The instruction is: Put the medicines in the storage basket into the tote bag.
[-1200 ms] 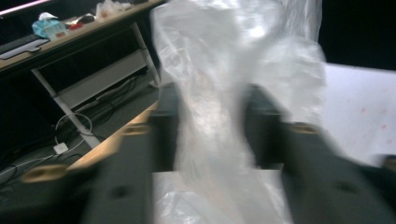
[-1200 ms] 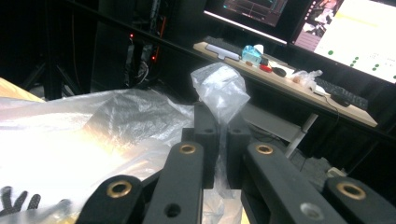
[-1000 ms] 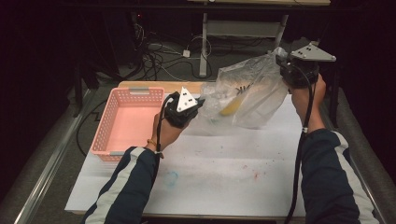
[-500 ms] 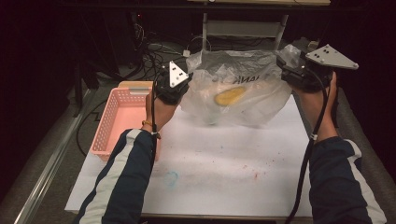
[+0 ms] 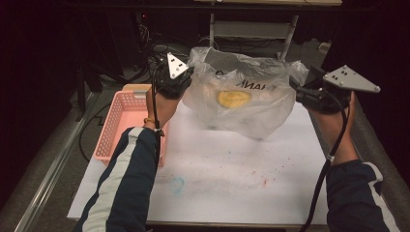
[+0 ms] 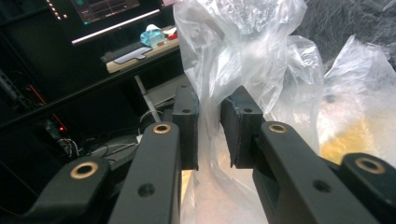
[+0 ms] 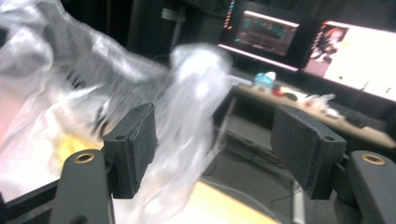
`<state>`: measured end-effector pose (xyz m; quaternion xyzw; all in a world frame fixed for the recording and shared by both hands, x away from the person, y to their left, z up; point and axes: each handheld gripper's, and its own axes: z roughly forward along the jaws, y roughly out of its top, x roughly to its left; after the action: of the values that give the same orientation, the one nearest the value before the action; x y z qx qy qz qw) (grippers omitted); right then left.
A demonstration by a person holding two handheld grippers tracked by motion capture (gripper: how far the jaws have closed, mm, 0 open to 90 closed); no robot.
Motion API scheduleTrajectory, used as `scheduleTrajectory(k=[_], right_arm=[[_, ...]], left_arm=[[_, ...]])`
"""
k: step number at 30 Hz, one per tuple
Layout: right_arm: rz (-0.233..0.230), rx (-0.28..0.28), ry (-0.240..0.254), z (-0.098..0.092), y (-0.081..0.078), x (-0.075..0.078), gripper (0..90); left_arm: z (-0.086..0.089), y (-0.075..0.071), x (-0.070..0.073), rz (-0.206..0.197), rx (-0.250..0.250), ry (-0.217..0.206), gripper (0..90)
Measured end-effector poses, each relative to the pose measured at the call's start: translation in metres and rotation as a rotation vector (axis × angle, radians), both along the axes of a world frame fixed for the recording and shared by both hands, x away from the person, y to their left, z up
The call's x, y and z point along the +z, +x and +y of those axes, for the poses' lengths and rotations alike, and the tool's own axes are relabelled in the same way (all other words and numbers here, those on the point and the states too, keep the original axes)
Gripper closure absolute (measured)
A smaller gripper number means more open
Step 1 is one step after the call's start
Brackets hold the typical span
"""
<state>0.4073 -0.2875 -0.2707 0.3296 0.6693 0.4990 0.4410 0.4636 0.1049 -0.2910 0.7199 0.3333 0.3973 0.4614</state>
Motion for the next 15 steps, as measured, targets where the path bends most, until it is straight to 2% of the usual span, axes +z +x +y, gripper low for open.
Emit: scheduleTrajectory(k=[4,5,6,8,12,15], right_arm=[[0.015,0.02,0.02,-0.004,-0.011,-0.019,32.1],[0.019,0.026,0.022,-0.005,-0.014,-0.022,31.6],[0.019,0.034,0.024,-0.006,-0.016,-0.024,31.1],[0.015,0.039,0.026,-0.008,-0.021,-0.026,29.6],[0.012,0.063,0.042,-0.012,-0.032,-0.029,26.9],[0.012,0.082,0.047,-0.014,-0.041,-0.031,23.9]], left_arm=[[0.003,-0.011,-0.005,0.0,-0.035,-0.012,64.3],[0.005,-0.014,-0.006,-0.007,-0.051,-0.023,63.1],[0.008,-0.018,-0.007,-0.008,-0.076,-0.028,58.3],[0.011,-0.026,-0.008,-0.024,-0.075,-0.028,49.3],[0.022,-0.042,-0.01,-0.033,-0.097,-0.035,44.5],[0.028,-0.053,-0.014,-0.035,-0.104,-0.03,36.4]])
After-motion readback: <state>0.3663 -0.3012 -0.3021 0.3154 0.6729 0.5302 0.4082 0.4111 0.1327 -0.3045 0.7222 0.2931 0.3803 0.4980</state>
